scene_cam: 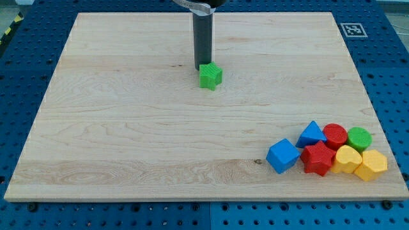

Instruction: Place the green star towards the left side of the blue triangle

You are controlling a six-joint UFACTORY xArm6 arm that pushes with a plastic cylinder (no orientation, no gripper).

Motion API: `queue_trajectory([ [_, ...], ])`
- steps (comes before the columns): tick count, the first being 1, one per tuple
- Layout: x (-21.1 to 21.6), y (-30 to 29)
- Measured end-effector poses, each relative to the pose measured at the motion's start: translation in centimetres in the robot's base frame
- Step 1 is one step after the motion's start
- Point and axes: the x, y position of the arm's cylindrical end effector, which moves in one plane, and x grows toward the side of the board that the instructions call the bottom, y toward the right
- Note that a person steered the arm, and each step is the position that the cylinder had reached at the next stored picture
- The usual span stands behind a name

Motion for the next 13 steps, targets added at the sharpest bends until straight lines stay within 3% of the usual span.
queue_trajectory([
  [3, 1.7, 1.6],
  [5, 1.7, -1.6],
  [8, 5.3, 4.2],
  [13, 6.8, 10.3],
])
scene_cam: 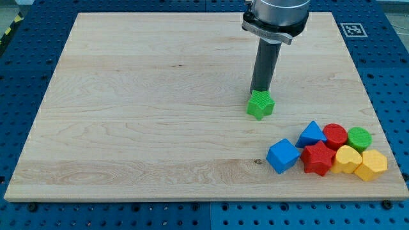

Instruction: Place the green star towards the left side of the blue triangle

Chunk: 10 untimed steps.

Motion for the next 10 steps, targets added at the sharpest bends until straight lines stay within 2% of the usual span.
queue_trajectory([
  [3, 1.3, 0.0],
  [6, 5.1, 0.0],
  [8, 4.2, -0.3],
  [9, 2.2, -3.7],
  [10, 3.1, -6.1],
])
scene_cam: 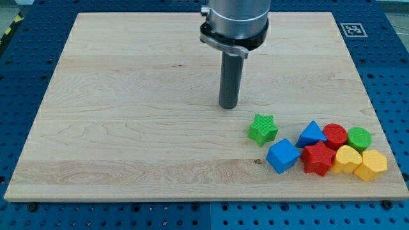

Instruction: Place the green star towards the left side of the blue triangle

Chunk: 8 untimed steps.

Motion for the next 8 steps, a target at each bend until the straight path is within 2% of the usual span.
queue_trajectory([
  [1, 3.4, 0.6],
  [6, 5.1, 6.1],
  [8, 5.1, 4.1],
])
